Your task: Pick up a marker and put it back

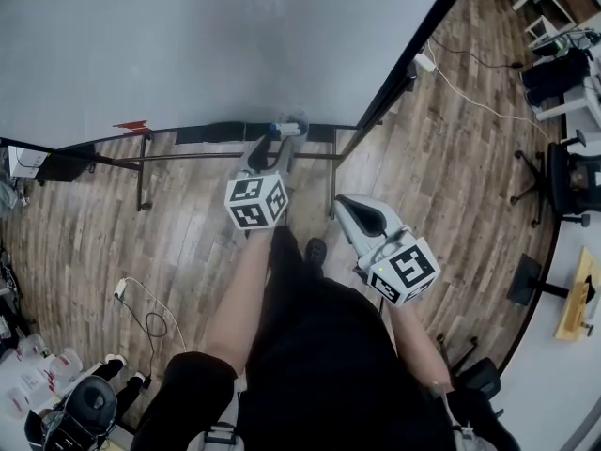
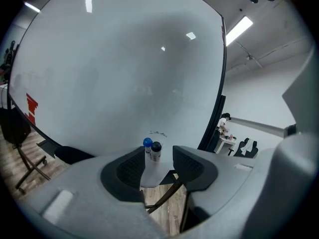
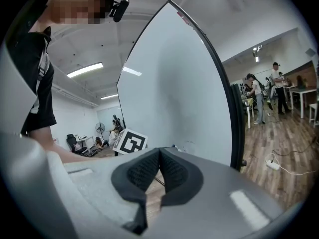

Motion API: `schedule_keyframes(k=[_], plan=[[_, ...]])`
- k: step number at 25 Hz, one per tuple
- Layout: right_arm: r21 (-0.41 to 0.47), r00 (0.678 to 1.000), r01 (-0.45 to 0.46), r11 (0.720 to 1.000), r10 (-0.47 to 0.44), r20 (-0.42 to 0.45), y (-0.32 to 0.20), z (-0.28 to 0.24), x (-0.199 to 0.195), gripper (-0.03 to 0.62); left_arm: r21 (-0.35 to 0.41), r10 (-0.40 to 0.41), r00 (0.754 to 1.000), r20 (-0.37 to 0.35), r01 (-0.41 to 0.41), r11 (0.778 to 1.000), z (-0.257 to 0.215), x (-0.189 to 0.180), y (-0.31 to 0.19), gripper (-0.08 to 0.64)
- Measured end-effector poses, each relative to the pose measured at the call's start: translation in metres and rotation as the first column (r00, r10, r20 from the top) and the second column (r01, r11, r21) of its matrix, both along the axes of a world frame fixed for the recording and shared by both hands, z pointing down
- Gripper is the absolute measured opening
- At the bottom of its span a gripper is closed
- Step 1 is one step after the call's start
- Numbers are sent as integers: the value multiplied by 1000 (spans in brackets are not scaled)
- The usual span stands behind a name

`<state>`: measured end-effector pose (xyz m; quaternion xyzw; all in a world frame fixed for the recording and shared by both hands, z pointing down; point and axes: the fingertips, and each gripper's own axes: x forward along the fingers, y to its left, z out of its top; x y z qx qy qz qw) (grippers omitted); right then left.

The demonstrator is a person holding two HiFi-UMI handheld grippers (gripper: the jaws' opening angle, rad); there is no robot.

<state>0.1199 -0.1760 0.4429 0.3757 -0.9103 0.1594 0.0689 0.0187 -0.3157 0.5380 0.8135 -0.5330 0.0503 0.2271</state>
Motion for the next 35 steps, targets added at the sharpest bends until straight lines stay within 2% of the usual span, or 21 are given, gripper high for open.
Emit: schedule_keyframes(k=[5, 12, 16, 22, 35], plan=[[-19, 1000, -7, 1000, 7, 5, -1, 4, 2, 3, -25, 4, 1000, 7, -4, 1000, 8, 1, -5, 178], [-31, 1000, -2, 1000, 2, 8, 2, 9, -2, 3, -19, -19, 1000, -10, 19, 1000, 7, 1, -14, 172], [-37, 1000, 9, 999, -8, 16, 6, 10, -7, 3, -23, -52, 998, -18, 51, 998, 7, -3, -15, 120], [-39, 1000, 13, 999, -12, 26, 11, 10, -11, 3, -19, -50, 999, -15, 50, 999, 5, -5, -14, 74], [-20, 1000, -2, 1000, 3, 22, 17, 2, -6, 3, 4, -48, 998, -46, 48, 999, -12, -5, -4, 72]])
